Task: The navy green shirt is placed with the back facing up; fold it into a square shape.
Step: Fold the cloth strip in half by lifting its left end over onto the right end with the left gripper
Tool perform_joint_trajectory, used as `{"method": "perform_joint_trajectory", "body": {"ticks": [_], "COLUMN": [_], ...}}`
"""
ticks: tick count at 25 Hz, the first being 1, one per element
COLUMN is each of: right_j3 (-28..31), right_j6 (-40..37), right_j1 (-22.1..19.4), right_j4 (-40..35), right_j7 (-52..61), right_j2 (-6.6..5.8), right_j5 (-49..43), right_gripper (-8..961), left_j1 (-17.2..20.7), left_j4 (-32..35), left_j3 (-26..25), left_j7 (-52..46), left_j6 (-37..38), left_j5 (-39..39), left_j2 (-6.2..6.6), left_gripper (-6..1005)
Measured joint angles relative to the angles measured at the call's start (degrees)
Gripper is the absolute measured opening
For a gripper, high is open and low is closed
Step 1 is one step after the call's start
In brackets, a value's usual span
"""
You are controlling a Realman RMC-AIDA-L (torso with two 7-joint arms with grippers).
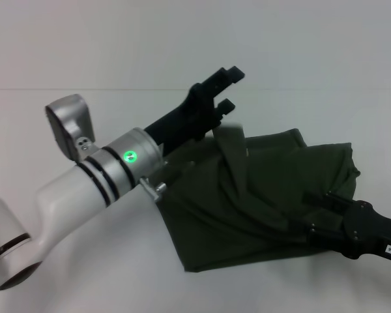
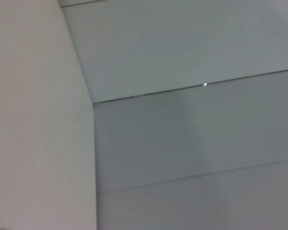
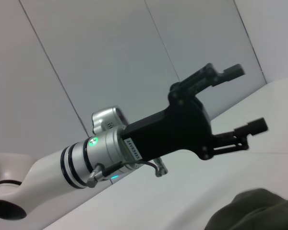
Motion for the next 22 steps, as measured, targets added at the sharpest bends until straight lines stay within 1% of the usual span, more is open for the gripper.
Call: {"method": "perform_joint_trajectory", "body": {"ticks": [2,4,7,9,11,13,15,16,17,20,21,22], "right_j3": [0.01,0.01,0.28,0.77,0.93,0.62,-0.15,-0.83,-1.7,-6.02,-7.5,-9.29], "right_j6": [0.17,0.39,0.44,0.6,1.46,2.84,3.51,3.61,3.62,4.25,4.71,5.26], "right_j1": [0.02,0.03,-0.07,-0.05,0.51,1.84,3.55,4.73,5.64,9.36,10.6,12.05], "right_j4": [0.0,0.0,0.1,0.02,-0.52,-1.65,-3.58,-5.06,-6.45,-11.63,-13.2,-15.14], "right_j7": [0.01,0.01,0.25,1.84,5.83,12.63,19.45,24.18,27.65,41.46,45.39,50.23], "right_j2": [0.0,-0.01,-0.02,-0.03,-0.16,-0.64,-1.2,-1.56,-1.83,-2.68,-2.93,-3.2], "right_j5": [0.0,0.0,-0.01,-0.01,-0.01,-0.29,-0.99,-1.44,-1.77,-3.32,-4.03,-5.11], "right_gripper": [895,895,895,895,895,895,895,894,894,894,894,894], "left_j1": [-2.78,-3.33,-3.22,-1.61,1.56,5.88,11.19,13.07,15.99,21.84,23.48,24.88], "left_j4": [-2.06,-2.24,-1.27,0.76,5.03,10.87,16.92,18.61,20.35,21.94,22.73,23.53], "left_j3": [0.0,0.01,0.23,1.12,4.26,8.79,12.43,13.22,13.87,12.99,11.93,10.93], "left_j7": [1.28,1.41,1.11,0.52,-0.65,-1.8,-1.8,-1.24,-0.19,3.76,4.69,5.4], "left_j6": [-2.82,-3.14,-1.92,0.76,4.66,9.0,13.68,15.5,18.14,24.81,26.32,27.53], "left_j5": [0.25,0.29,0.32,0.33,0.38,0.39,0.39,0.39,0.44,2.4,3.96,5.62], "left_j2": [0.0,-0.01,0.02,0.24,0.54,1.03,2.25,3.01,4.19,7.73,8.38,8.75], "left_gripper": [652,846,883,908,908,908,908,908,908,908,908,908]}}
